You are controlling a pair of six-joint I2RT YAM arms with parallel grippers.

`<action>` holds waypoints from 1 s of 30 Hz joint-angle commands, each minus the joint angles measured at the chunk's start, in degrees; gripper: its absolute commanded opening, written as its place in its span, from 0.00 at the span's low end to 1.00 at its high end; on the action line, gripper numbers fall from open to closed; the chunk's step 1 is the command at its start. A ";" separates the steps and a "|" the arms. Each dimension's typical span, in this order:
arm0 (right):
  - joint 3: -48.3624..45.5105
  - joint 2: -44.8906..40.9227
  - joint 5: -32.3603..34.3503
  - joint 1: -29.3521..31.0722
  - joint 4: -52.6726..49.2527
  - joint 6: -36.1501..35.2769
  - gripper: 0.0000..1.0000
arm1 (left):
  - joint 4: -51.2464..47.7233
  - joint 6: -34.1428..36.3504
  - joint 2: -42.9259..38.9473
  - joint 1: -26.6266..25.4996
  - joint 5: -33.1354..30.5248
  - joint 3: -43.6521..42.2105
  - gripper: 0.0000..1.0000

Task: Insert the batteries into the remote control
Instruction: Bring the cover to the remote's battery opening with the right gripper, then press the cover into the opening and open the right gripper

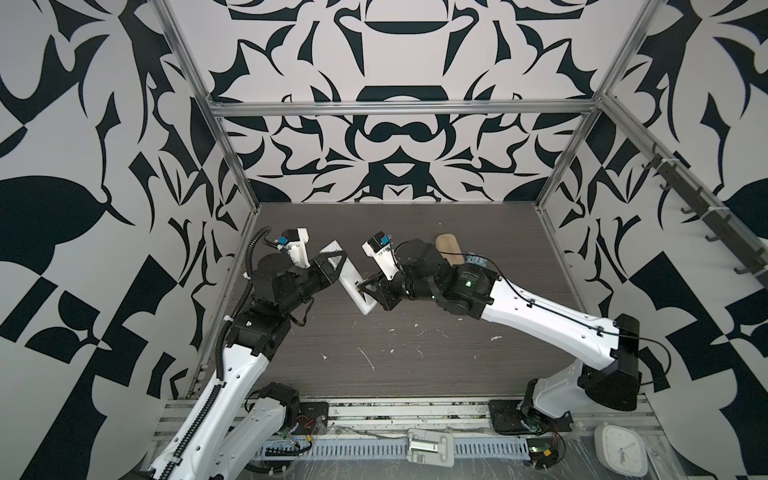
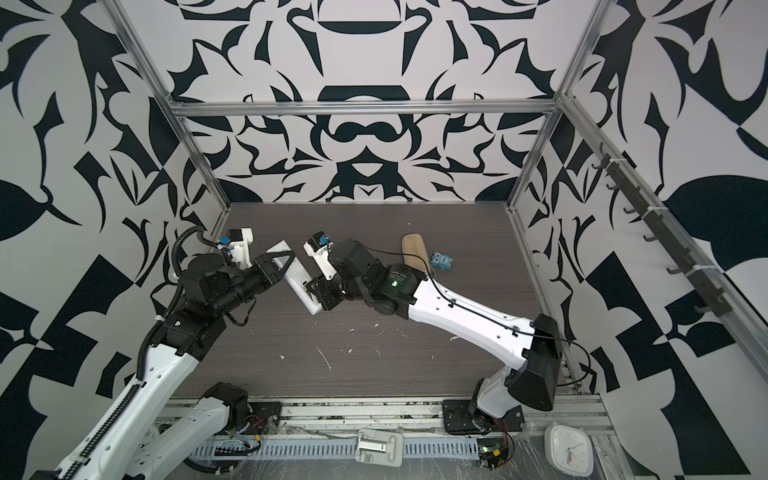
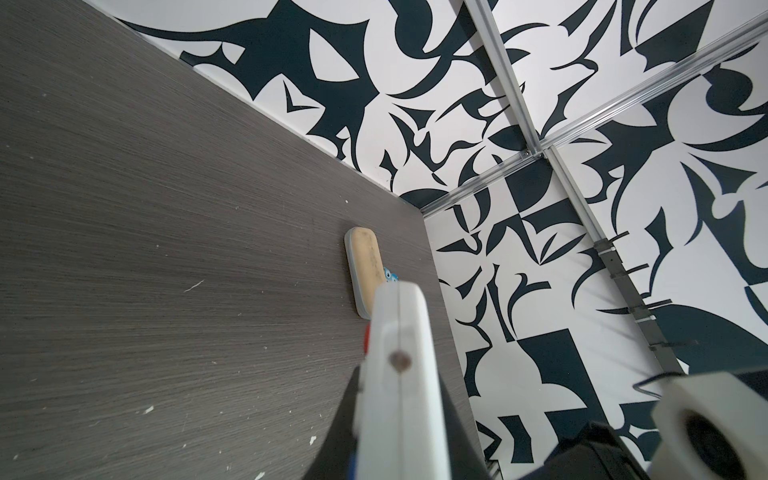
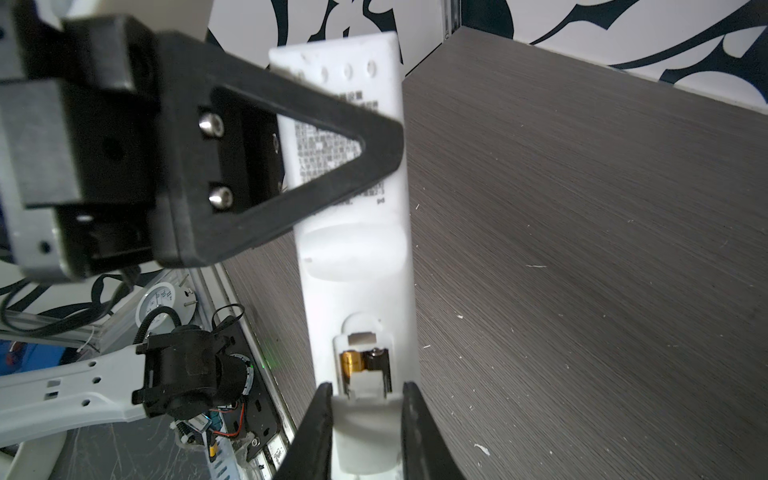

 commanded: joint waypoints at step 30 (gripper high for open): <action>-0.04 0.67 1.08 2.09 -1.58 -2.26 0.22 | 3.42 -1.26 -1.30 0.22 1.10 1.42 0.00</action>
